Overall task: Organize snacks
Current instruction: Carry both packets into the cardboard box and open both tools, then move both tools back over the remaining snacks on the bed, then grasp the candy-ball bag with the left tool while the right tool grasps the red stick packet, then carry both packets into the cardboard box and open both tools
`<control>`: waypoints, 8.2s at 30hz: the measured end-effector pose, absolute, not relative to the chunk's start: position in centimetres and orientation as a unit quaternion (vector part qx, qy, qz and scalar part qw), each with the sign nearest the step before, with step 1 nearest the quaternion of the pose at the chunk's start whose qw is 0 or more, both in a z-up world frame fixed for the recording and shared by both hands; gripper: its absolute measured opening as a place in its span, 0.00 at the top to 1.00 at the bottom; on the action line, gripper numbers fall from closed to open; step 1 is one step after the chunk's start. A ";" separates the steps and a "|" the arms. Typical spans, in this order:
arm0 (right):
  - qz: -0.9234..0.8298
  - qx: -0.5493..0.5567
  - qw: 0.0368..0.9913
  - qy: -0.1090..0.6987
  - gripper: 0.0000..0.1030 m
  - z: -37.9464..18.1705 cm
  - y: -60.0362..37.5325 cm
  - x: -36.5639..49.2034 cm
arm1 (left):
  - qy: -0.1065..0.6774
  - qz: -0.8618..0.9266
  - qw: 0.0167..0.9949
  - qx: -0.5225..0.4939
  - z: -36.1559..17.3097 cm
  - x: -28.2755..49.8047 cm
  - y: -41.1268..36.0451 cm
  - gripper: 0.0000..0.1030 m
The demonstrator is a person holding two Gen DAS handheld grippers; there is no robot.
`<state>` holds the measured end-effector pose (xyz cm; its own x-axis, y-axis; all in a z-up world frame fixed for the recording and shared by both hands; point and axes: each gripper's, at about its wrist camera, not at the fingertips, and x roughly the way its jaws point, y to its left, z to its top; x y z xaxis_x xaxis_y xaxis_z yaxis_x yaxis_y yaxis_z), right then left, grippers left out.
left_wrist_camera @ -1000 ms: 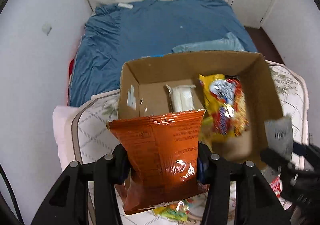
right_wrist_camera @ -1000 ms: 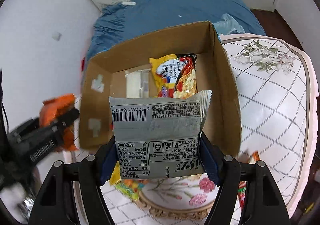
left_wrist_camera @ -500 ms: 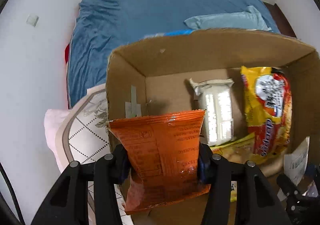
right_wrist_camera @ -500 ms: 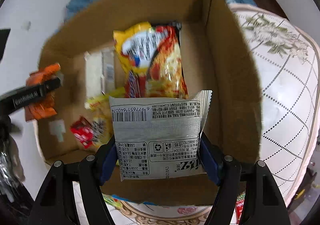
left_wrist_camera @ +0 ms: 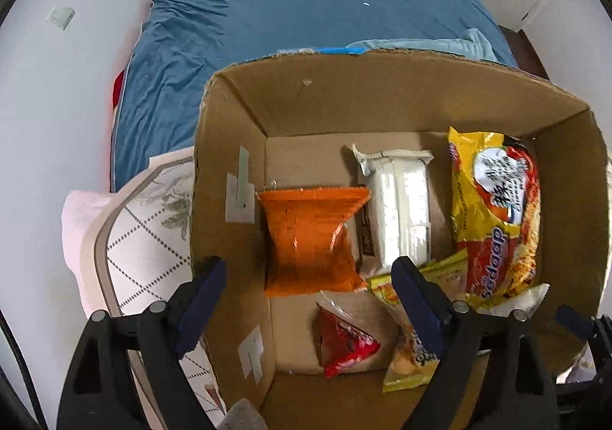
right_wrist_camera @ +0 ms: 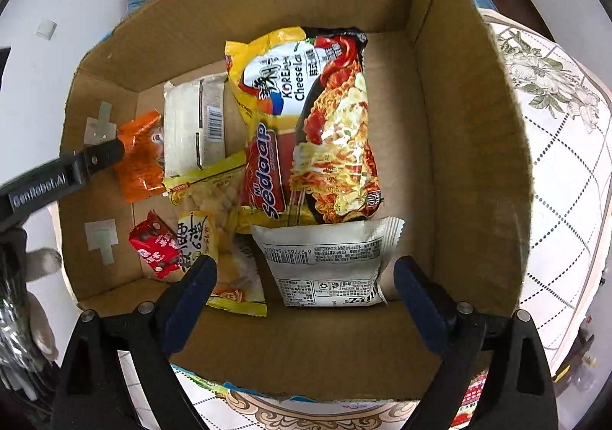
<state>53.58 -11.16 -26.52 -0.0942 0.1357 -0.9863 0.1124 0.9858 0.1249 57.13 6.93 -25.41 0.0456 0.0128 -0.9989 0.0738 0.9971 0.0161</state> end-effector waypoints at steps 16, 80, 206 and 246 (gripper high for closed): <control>0.006 0.034 0.746 0.665 0.06 -20.0 -11.8 50.4 | 0.600 -0.025 0.800 -0.005 -18.1 48.5 6.5 0.14; -0.105 0.037 0.681 0.724 0.35 -30.5 -25.9 28.4 | 0.649 0.030 0.755 0.089 -25.4 32.8 0.9 0.14; 0.023 0.067 0.702 0.709 0.09 -25.0 -14.5 56.6 | 0.683 0.016 0.730 0.015 -24.6 53.5 5.4 0.20; 0.021 0.028 0.839 0.542 0.04 -8.4 -14.4 36.8 | 0.487 0.013 0.873 -0.006 -8.0 33.8 3.2 0.20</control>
<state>36.76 -14.42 -8.41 0.4110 0.0663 -0.9092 -0.0050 0.9975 0.0704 33.77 3.18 -8.00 0.5252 0.0168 -0.8508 -0.0280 0.9996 0.0024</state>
